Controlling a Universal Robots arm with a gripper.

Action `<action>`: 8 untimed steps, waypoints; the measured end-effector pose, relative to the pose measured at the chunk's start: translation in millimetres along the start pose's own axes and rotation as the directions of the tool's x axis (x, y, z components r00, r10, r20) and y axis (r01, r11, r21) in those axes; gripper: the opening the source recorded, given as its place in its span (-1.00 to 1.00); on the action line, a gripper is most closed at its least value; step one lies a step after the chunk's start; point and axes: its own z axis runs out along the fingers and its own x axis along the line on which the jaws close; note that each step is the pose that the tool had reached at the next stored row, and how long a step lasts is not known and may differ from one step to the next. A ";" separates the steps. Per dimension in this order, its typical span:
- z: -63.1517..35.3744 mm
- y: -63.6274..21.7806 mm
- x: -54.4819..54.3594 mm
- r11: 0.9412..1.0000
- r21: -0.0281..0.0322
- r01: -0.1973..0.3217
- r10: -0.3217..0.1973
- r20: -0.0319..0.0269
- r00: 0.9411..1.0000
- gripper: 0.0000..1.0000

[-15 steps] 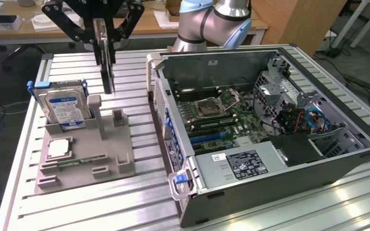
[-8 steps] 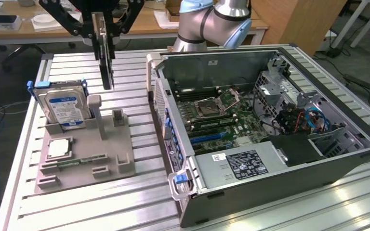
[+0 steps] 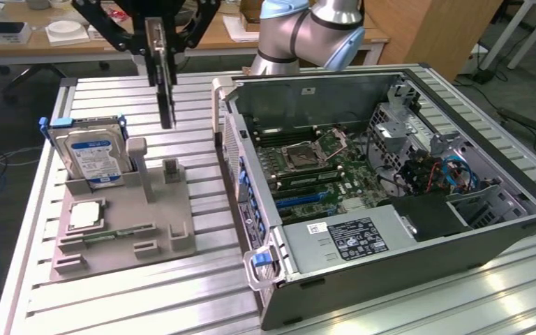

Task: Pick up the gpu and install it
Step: 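Pick up the gpu and move the gpu toward the slot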

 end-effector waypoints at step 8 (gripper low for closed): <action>0.1 -0.6 -23.3 1.000 0.000 0.000 0.000 0.000 1.000 -0.47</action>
